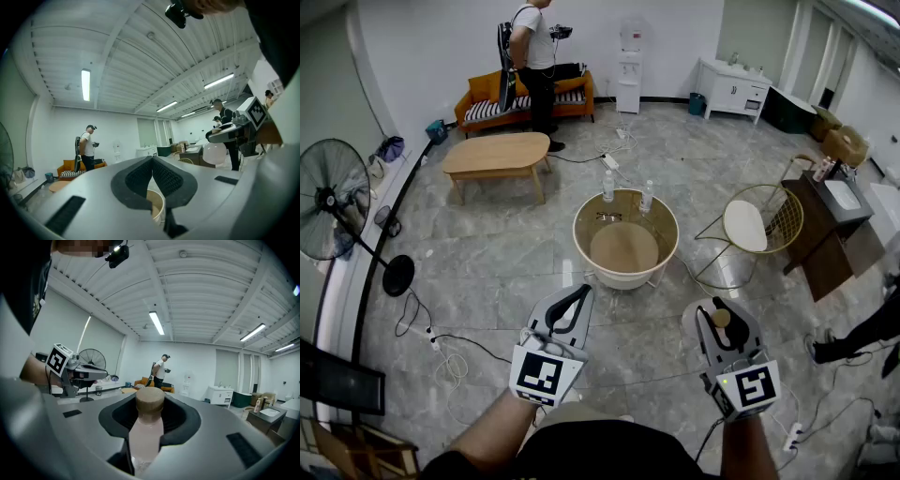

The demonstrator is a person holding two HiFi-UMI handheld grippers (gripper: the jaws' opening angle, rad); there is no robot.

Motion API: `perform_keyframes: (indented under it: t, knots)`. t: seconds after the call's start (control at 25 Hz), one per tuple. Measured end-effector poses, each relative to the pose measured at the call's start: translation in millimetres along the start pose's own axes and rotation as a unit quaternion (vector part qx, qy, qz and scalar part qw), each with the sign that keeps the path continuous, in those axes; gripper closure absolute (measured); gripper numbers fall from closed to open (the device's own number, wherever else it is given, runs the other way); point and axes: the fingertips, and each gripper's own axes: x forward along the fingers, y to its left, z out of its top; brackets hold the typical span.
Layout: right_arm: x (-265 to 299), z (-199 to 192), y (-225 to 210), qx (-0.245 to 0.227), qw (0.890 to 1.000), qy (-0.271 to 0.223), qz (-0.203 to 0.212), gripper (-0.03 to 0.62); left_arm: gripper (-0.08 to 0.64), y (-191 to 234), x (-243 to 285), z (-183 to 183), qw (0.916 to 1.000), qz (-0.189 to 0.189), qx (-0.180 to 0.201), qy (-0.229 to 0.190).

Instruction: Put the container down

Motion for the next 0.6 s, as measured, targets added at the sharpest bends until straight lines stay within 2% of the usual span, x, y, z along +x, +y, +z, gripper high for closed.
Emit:
perform_keyframes:
  t: [0.16, 0.36, 0.6]
  knots:
    - [-6.7, 0.5, -10.8, 0.0, 1.0, -0.009, 0.005, 0.46, 0.545, -5.1, -1.9, 0.4, 0.9999, 0.012, 0.006, 0.003]
    - [-9.8, -8.2, -6.8, 0.003, 1.0, 0.008, 0.022, 0.46, 0.545, -4.8, -11.2, -4.9, 0.9994, 0.026, 0.013, 0.019]
    - [9.4, -12.4, -4.9, -0.001, 0.999, 0.014, 0.033, 0.46, 0.545, 9.6, -0.2, -7.1, 0.9994, 0.03, 0.016, 0.012]
